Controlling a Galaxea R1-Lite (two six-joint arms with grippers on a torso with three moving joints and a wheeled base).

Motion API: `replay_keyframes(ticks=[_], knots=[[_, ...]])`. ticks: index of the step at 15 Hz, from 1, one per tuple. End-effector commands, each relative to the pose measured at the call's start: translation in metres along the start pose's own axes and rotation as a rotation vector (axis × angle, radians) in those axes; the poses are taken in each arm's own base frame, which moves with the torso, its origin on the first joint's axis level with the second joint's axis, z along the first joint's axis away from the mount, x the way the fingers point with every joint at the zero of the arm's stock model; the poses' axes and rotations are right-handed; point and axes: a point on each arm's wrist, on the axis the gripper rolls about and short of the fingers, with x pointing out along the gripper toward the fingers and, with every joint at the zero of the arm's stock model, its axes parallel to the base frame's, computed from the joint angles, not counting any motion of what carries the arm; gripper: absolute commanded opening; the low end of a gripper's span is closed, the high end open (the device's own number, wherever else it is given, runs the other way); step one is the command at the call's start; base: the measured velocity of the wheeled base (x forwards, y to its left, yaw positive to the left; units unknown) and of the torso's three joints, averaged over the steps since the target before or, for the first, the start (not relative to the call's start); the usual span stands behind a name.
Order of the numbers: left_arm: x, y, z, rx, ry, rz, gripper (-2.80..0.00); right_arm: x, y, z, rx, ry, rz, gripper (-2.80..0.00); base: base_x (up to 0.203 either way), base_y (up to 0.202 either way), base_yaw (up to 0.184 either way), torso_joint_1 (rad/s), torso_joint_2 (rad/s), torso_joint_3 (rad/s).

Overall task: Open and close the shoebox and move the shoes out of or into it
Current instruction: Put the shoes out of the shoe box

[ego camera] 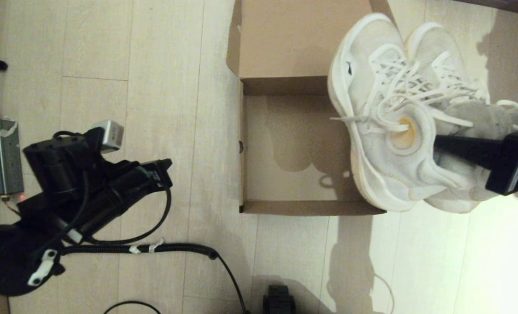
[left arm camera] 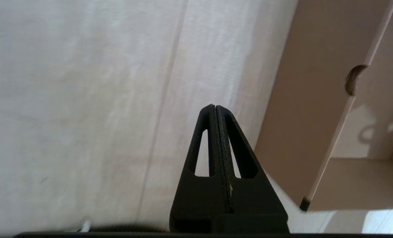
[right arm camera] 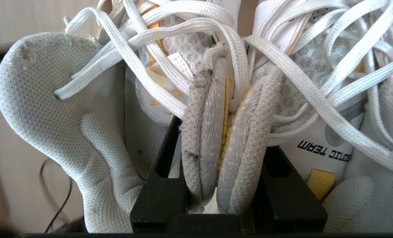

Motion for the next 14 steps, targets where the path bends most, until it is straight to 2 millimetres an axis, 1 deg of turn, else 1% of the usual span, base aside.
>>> replay_keyframes(ticks=[1, 4, 6, 8, 10, 12, 14], knots=[[-0.014, 0.005, 0.008, -0.003, -0.035, 0.014, -2.80, -0.030, -0.014, 0.013, 0.023, -0.103, -0.054, -2.80, 0.000, 0.000, 0.000, 0.000, 0.00, 0.000], [-0.014, 0.006, 0.011, 0.001, -0.046, 0.020, -2.80, -0.031, -0.033, 0.017, 0.031, -0.134, -0.214, -2.80, 0.000, 0.000, 0.000, 0.000, 0.00, 0.000], [-0.011, 0.009, 0.010, 0.001, -0.039, 0.027, -2.80, -0.022, -0.048, 0.015, 0.033, -0.119, -0.324, -2.80, 0.000, 0.000, 0.000, 0.000, 0.00, 0.000], [-0.006, 0.011, 0.004, 0.000, -0.019, 0.032, -2.80, -0.006, -0.066, 0.010, 0.046, -0.076, -0.435, -2.80, 0.000, 0.000, 0.000, 0.000, 0.00, 0.000], [0.000, 0.012, -0.002, -0.002, -0.002, 0.035, -2.80, 0.017, -0.087, 0.004, 0.055, -0.060, -0.520, -2.80, 0.000, 0.000, 0.000, 0.000, 0.00, 0.000], [0.008, 0.013, -0.006, -0.002, -0.014, 0.030, -2.80, 0.040, -0.110, 0.000, 0.060, -0.074, -0.567, -2.80, 0.000, 0.000, 0.000, 0.000, 0.00, 0.000], [0.014, 0.014, -0.011, -0.003, -0.027, 0.026, -2.80, 0.062, -0.129, -0.008, 0.063, -0.063, -0.573, -2.80, 0.000, 0.000, 0.000, 0.000, 0.00, 0.000]])
